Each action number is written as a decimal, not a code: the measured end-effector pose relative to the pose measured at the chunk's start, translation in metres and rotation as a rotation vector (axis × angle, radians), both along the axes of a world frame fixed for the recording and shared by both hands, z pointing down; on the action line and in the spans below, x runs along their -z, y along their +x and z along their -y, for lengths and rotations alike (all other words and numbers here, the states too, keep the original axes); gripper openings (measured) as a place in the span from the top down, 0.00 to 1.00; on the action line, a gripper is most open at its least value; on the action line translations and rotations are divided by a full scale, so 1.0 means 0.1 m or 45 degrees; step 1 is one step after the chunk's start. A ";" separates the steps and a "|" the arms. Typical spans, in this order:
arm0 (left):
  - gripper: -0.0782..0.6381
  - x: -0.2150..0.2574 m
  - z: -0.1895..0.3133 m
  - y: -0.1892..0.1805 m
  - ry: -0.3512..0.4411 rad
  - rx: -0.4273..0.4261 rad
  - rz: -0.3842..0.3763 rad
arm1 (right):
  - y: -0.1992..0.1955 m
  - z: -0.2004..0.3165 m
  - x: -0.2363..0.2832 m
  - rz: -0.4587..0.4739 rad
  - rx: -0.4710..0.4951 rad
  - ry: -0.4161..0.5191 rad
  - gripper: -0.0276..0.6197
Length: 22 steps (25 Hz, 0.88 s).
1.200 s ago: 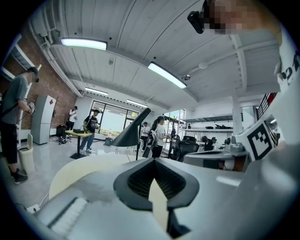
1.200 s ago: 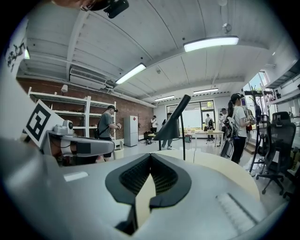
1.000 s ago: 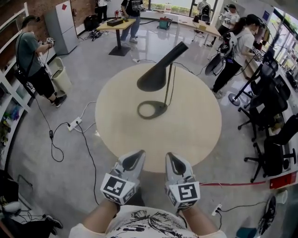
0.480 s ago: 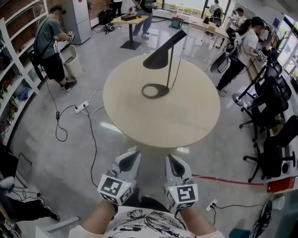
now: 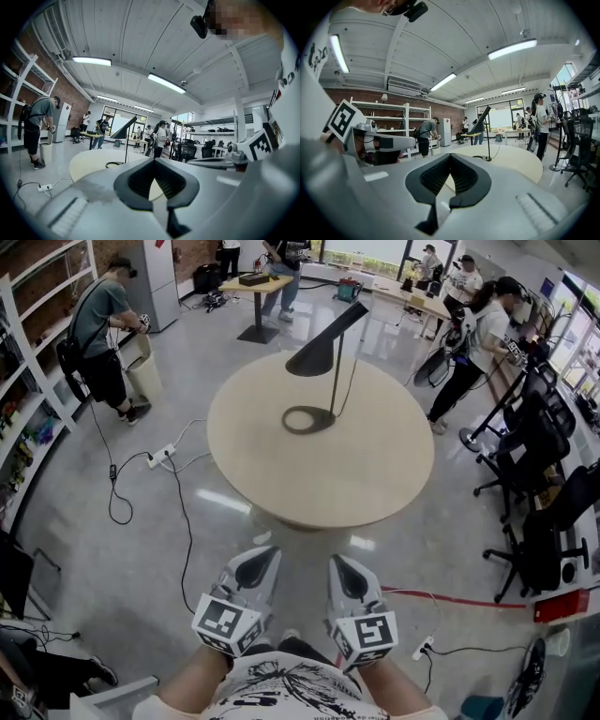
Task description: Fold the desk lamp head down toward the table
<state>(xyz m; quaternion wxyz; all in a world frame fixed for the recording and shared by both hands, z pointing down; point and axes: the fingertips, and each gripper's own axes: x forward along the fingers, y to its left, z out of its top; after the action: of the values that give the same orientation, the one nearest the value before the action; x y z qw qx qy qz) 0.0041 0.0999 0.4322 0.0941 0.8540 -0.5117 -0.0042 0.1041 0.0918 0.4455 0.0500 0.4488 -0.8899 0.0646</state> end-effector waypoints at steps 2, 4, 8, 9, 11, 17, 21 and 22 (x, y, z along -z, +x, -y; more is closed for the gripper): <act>0.89 0.03 -0.03 -0.07 -0.001 -0.003 -0.002 | -0.05 -0.04 0.04 0.015 -0.017 -0.009 0.94; 0.89 0.07 -0.06 -0.12 0.004 -0.008 -0.007 | -0.11 -0.08 0.11 0.012 -0.019 0.007 0.94; 0.89 0.18 -0.13 -0.18 0.030 -0.017 -0.018 | -0.19 -0.20 0.21 0.002 -0.023 0.036 0.94; 0.89 0.19 -0.15 -0.19 0.035 -0.019 -0.025 | -0.19 -0.23 0.22 -0.002 -0.026 0.039 0.94; 0.89 0.23 -0.18 -0.20 0.050 -0.025 -0.034 | -0.20 -0.27 0.24 -0.013 -0.032 0.053 0.94; 0.89 0.29 -0.24 -0.19 0.079 -0.057 -0.051 | -0.11 -0.34 0.38 -0.003 -0.114 0.105 0.95; 0.89 0.36 -0.26 -0.16 0.099 -0.069 -0.050 | -0.08 -0.36 0.41 0.006 -0.113 0.101 0.95; 0.89 0.37 -0.27 -0.15 0.099 -0.070 -0.051 | -0.08 -0.36 0.42 0.005 -0.111 0.101 0.95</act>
<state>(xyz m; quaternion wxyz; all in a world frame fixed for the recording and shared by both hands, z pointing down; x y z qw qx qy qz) -0.0108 0.1270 0.3947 0.0713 0.8705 -0.4854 -0.0387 0.0961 0.1282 0.4038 0.0277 0.4885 -0.8715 0.0322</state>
